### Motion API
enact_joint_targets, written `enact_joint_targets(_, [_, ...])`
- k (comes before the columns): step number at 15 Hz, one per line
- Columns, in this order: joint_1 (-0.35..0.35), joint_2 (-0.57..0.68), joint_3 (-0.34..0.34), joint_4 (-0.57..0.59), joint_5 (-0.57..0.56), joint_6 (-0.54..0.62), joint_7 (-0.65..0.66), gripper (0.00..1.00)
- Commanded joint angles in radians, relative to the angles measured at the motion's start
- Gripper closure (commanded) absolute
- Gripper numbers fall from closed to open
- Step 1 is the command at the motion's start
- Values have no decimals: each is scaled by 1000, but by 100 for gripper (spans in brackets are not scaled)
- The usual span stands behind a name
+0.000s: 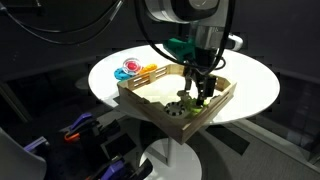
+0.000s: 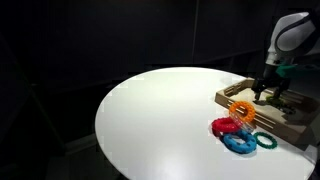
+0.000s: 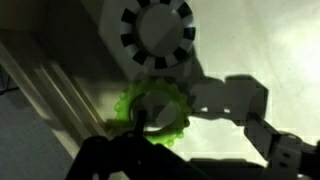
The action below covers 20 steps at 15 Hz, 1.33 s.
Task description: Pick up the yellow ring, then put it on the table
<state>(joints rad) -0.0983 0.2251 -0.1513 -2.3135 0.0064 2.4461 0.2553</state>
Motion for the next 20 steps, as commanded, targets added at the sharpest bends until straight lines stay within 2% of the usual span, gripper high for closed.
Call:
enact_joint_targets(1, [5, 9, -6, 14, -9, 1, 27, 23])
enact_joint_targets(2, [9, 9, -4, 15, -8, 1, 32, 37])
enact_joint_targets(5, [17, 4, 1, 14, -5, 6, 39, 65])
enact_joint_targets(9, [34, -5, 5, 12, -5, 6, 56, 95])
enact_joint_targets(10, [37, -7, 5, 12, -5, 5, 60, 97])
enact_joint_targets(12, [42, -14, 6, 12, -6, -2, 66, 93])
enact_joint_targets(15, [54, -35, 8, 12, -20, -22, 76, 93])
enact_joint_targets(20, [95, -81, 7, 32, -108, -88, 166, 93])
